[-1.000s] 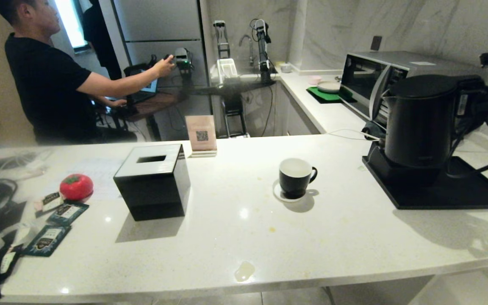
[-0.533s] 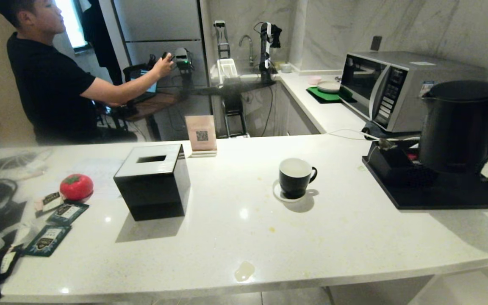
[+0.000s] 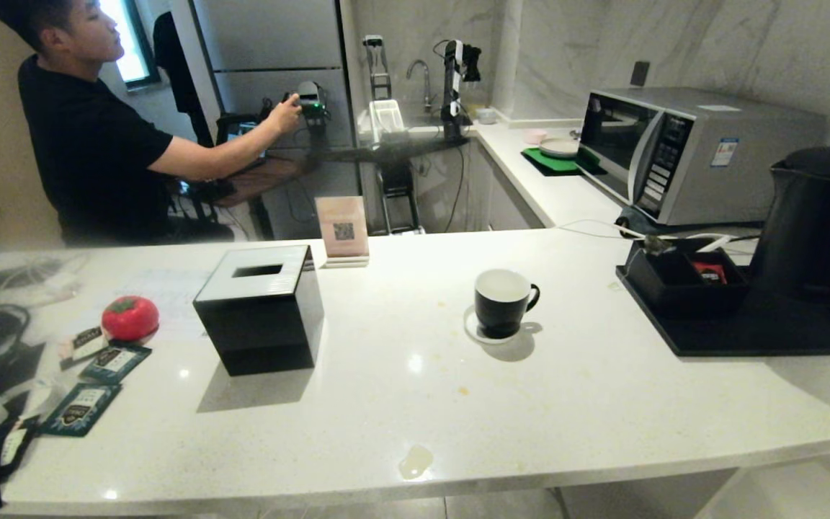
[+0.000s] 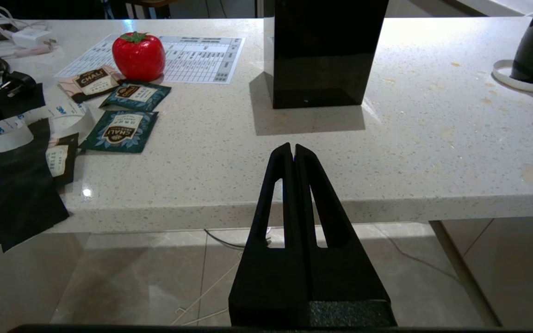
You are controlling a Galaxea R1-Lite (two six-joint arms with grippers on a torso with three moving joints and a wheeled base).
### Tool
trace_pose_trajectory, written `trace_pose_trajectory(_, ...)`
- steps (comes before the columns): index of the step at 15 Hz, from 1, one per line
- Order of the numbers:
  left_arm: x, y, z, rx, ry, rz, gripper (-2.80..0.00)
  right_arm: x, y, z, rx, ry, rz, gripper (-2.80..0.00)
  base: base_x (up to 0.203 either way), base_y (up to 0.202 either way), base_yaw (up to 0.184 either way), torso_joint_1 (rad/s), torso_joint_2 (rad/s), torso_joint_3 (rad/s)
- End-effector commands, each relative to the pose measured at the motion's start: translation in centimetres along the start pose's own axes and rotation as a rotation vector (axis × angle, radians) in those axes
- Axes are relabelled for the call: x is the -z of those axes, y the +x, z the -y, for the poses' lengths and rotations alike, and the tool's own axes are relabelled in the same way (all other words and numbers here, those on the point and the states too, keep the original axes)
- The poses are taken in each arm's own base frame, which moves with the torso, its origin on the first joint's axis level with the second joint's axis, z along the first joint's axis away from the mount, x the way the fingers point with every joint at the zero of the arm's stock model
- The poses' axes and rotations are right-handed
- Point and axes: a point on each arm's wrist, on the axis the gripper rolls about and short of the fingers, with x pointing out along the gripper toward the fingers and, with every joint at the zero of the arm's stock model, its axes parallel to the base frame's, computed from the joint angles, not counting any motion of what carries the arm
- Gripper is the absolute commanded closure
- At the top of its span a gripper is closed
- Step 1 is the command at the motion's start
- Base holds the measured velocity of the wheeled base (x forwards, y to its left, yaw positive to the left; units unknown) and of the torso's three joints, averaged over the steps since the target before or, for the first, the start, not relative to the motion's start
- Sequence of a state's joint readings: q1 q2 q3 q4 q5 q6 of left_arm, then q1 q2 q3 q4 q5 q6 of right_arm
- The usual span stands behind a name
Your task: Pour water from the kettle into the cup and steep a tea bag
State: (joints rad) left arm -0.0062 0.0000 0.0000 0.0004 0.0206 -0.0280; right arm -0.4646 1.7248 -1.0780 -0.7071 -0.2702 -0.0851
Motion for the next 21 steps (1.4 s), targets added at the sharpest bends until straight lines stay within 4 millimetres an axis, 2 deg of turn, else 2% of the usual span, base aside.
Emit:
trace_pose_trajectory(1,0.0,0.0,0.0,0.001,-0.001,-0.001,0.00,0.6,0.4,1.1,0.035,-0.004,-0.015,0.00,0.000,0.000,0.000,0.000,0.00,0.000)
trace_pose_trajectory(6,0.0,0.0,0.0,-0.001,-0.001,-0.001,0.00,1.5,0.5,2.8,0.083,0.021,-0.036,0.00,0.000,0.000,0.000,0.000,0.00,0.000)
trace_pose_trajectory(10,0.0,0.0,0.0,0.000,-0.001,-0.001,0.00,1.7,0.7,2.8,0.077,0.066,-0.035,0.00,0.000,0.000,0.000,0.000,0.00,0.000)
trace_pose_trajectory(21,0.0,0.0,0.0,0.000,0.000,-0.001,0.00,4.7,3.1,3.2,0.104,0.092,-0.073,0.00,0.000,0.000,0.000,0.000,0.00,0.000)
